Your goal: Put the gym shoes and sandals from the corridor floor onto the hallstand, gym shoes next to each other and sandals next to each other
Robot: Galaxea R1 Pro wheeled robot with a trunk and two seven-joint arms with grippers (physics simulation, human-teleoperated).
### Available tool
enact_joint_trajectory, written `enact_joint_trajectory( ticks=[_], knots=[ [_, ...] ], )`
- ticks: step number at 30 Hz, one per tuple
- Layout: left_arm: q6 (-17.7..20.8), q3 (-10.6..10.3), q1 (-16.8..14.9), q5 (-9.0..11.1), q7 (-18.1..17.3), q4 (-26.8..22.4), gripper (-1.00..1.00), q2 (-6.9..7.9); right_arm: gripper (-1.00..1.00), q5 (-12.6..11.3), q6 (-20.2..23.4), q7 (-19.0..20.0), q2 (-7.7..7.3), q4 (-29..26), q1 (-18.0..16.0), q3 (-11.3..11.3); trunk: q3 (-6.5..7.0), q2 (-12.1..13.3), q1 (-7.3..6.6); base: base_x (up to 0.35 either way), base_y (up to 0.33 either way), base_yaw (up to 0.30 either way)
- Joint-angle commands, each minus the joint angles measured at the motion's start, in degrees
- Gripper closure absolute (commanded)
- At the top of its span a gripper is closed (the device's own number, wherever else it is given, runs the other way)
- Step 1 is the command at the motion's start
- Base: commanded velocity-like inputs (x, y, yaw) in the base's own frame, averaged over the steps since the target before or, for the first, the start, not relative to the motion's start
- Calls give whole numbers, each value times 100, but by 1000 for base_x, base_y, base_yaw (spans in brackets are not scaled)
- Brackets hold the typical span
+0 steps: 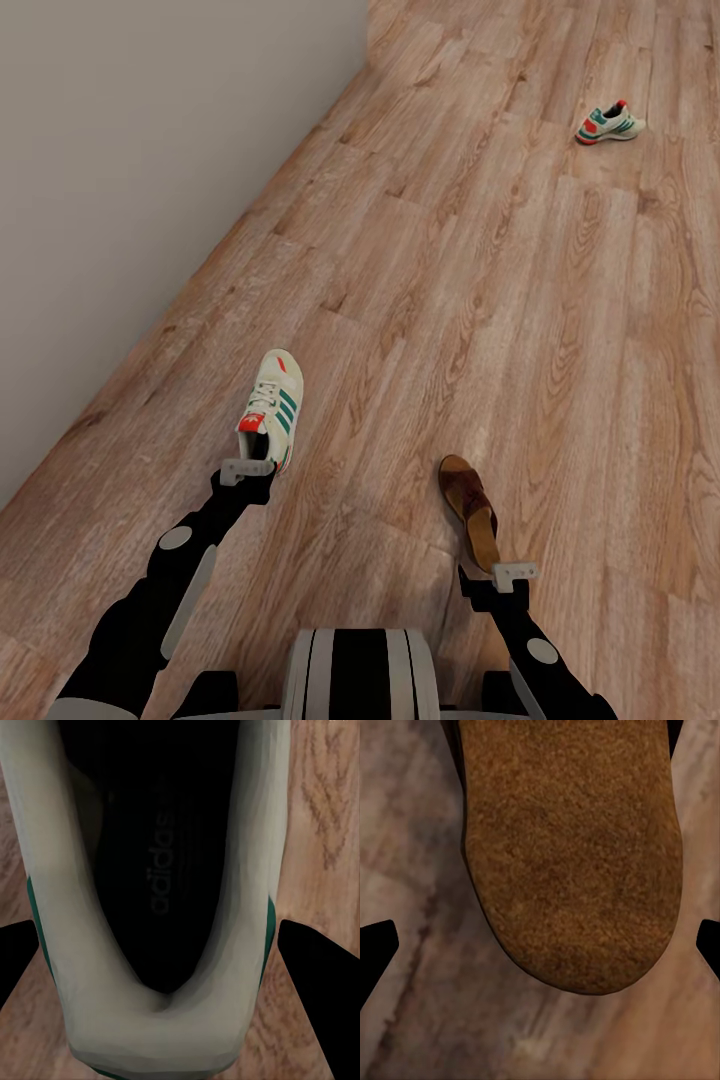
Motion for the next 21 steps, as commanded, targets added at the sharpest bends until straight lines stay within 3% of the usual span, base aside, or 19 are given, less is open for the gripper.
enact_joint_trajectory(
  ticks=[1, 21],
  knots=[
    [36, -5, -1, 60, -5, -7, 100, 4, -100, 28, -16, -3, 2, 3, -2, -10, -3, -1, -1, 10, 0, 0],
    [37, -8, -1, 60, -4, -1, 100, 4, -100, 28, -16, -3, -3, 3, -2, -10, -3, -1, -1, 38, 0, 0]
  ],
)
